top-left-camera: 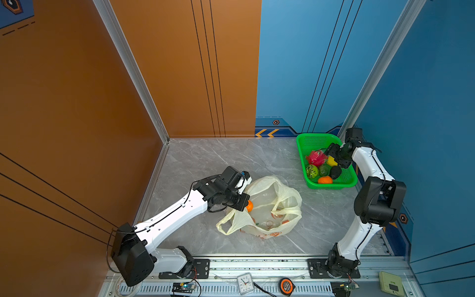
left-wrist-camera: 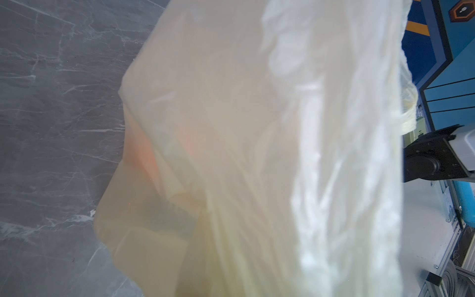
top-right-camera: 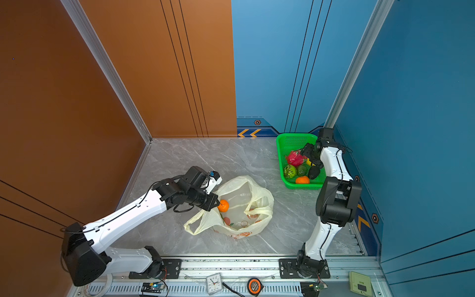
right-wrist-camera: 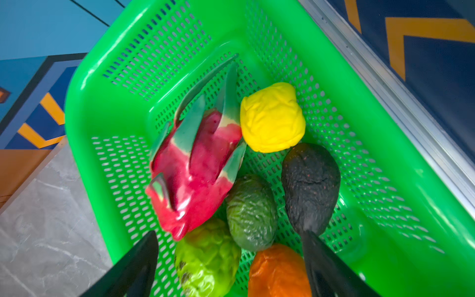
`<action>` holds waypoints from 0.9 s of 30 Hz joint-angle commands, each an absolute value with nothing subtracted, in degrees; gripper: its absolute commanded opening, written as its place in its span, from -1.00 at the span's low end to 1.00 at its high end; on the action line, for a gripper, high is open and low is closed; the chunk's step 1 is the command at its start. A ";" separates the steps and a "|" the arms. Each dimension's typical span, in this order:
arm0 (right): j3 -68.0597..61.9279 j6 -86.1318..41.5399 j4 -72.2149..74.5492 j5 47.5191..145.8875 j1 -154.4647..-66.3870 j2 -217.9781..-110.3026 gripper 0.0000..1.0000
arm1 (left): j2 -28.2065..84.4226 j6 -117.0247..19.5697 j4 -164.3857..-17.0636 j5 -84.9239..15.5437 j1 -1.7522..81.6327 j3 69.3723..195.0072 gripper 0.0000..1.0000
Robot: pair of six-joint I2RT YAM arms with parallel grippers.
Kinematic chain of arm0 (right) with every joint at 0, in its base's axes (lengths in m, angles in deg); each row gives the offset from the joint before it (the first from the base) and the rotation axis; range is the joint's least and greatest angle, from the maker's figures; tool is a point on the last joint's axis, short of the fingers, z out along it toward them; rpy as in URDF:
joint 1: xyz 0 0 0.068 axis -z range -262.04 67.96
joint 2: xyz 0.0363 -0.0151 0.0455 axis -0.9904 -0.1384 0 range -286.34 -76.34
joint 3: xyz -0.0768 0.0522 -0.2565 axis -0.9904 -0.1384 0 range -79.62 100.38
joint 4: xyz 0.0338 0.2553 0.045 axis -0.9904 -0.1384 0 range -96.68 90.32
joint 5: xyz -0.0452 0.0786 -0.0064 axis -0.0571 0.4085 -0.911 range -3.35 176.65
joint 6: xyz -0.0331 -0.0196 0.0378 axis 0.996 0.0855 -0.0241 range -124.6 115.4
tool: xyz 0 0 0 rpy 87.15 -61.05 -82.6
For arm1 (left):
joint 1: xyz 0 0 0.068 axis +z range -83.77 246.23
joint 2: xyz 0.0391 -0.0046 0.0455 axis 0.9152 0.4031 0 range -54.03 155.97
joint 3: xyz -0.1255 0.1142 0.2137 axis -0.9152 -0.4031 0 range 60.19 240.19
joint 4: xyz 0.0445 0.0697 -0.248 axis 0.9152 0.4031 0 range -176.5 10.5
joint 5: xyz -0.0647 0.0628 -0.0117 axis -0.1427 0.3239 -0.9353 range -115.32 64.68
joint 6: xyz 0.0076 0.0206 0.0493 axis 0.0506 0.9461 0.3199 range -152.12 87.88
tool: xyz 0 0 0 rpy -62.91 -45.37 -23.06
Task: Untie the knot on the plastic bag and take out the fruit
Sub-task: 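Carry the yellow fruit to the green basket and open the right gripper, then move the right gripper from the basket back into the bag mouth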
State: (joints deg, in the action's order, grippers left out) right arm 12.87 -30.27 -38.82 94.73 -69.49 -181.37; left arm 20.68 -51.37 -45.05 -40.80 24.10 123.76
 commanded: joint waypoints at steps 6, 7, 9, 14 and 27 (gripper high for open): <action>3.42 -25.98 -44.99 101.45 -76.11 -166.27 0.70 | 20.68 -49.59 -42.69 -42.38 24.55 125.78 -0.90; 2.25 -25.88 -45.99 102.37 -77.72 -164.02 0.71 | 20.59 -49.40 -42.44 -42.42 24.61 125.78 -0.90; 0.69 -25.80 -48.05 103.98 -81.65 -159.89 0.71 | 20.45 -49.11 -41.93 -42.68 24.88 125.98 -0.90; -4.20 -27.73 -49.89 101.35 -97.20 -149.19 0.71 | 20.55 -48.41 -41.16 -43.18 25.11 126.26 -0.90; -15.95 -44.15 -41.18 87.92 -132.93 -141.55 0.64 | 20.92 -46.88 -37.50 -43.01 26.24 128.21 -0.91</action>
State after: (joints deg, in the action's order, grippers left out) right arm -12.83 -39.43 -44.33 92.96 -129.96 -140.72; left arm 20.68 -47.96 -39.87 -42.07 25.74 126.40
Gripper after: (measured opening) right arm 0.826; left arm 0.051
